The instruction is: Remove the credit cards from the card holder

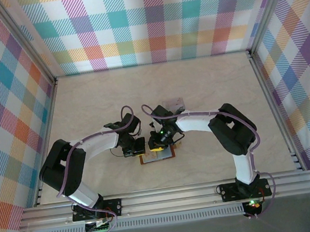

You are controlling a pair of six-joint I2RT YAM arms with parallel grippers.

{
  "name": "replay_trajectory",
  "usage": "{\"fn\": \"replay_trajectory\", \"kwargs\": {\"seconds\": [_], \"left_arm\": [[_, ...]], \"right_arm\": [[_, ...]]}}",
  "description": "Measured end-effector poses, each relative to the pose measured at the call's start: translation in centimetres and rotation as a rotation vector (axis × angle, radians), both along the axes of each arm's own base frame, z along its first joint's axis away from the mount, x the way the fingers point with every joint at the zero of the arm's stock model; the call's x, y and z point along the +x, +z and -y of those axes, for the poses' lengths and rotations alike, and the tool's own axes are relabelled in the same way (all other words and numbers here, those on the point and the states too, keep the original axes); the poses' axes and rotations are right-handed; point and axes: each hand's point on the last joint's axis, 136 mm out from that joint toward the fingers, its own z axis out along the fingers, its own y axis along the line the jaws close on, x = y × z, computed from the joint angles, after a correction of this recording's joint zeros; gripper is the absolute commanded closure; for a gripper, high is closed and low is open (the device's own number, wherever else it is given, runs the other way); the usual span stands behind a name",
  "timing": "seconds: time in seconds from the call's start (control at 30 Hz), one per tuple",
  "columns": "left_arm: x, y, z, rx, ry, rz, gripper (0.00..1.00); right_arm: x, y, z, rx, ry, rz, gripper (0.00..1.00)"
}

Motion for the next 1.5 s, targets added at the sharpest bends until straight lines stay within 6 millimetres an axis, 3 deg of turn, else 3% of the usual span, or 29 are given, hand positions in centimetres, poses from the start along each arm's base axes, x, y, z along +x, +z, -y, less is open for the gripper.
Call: {"fn": "replay_trajectory", "kwargs": {"seconds": [0.33,0.77,1.1,1.33,1.5], "left_arm": [[0.0,0.0,0.0,0.003,-0.001,0.003,0.94],[-0.1,0.2,-0.1,0.013,-0.001,-0.006,0.94],[0.5,1.9,0.9,-0.011,-0.015,0.023,0.94],[-0.1,0.2,0.9,0.020,-0.028,-0.022,0.94],[0.0,0.0,1.1,0.020,-0.033,-0.029,0.94]], "right_arm": [[0.3,-0.1,0.4,-0.032,0.002,0.020,0.66],[0.4,0.8,0.9,-0.035,-0.005,0.037,0.65],[0.6,1.5,1.0,-0.004,-0.013,0.033,0.66],[0.6,1.0,1.1,-0.003,-0.014,0.019,0.69],[0.5,0.4,1.3,0.001,-0.016,0.006,0.72]]}}
